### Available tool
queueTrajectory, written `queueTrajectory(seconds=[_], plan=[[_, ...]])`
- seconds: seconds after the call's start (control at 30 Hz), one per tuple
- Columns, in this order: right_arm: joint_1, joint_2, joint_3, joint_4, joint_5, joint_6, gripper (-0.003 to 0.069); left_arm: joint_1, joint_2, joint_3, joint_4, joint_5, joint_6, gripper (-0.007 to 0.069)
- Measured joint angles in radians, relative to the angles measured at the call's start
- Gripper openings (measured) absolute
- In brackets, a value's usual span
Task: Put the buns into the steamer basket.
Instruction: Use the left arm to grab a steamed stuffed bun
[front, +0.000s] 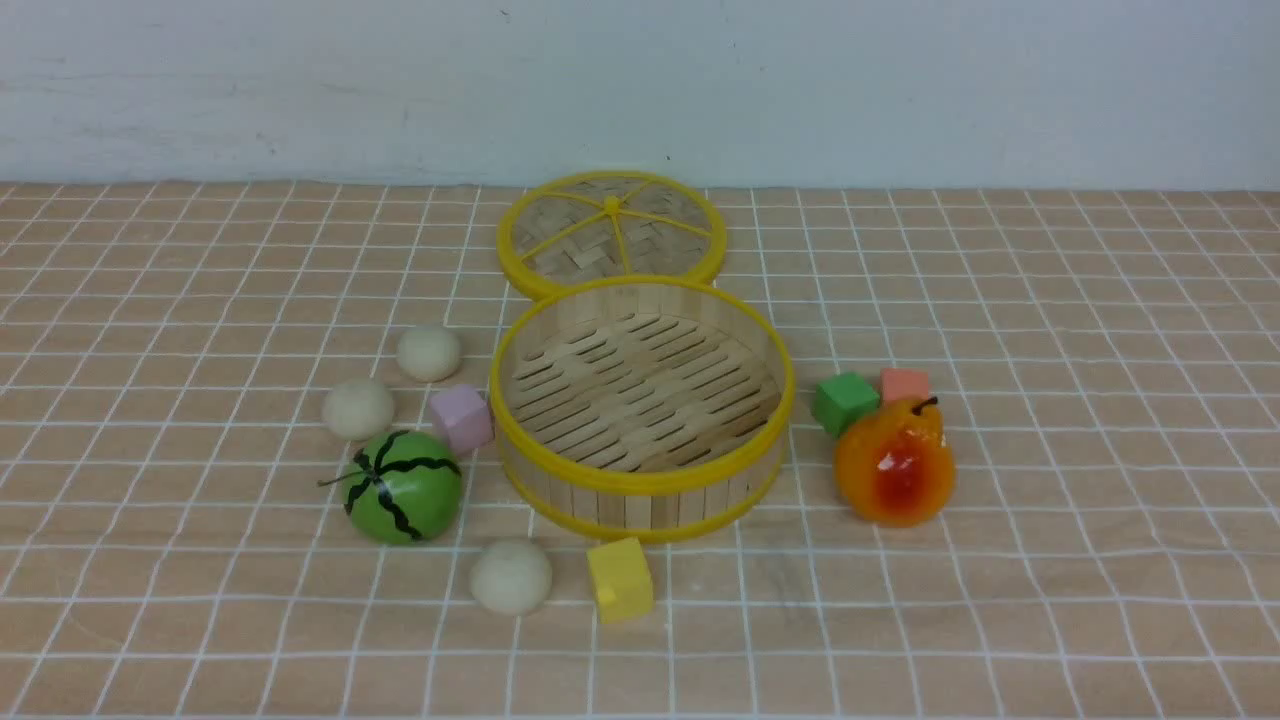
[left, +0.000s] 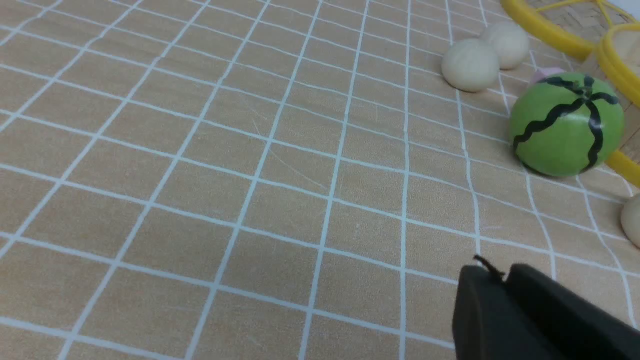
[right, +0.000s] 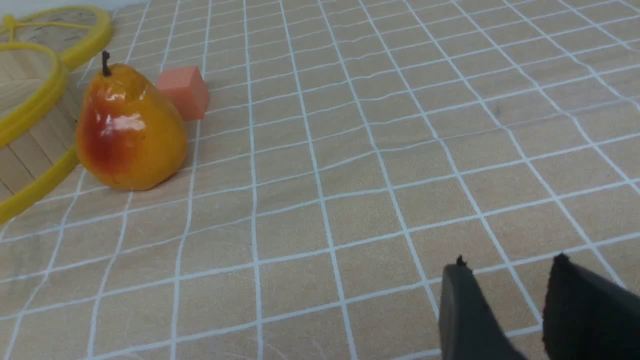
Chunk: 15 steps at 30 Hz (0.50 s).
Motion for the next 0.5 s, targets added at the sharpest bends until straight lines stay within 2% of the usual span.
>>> queueTrajectory(seconds=[0.5], plan=[[0.000,0.000,0.000,0.000,0.000,0.000,0.0241,0.000,0.000,0.000,0.000,0.000,0.001,0.0068]])
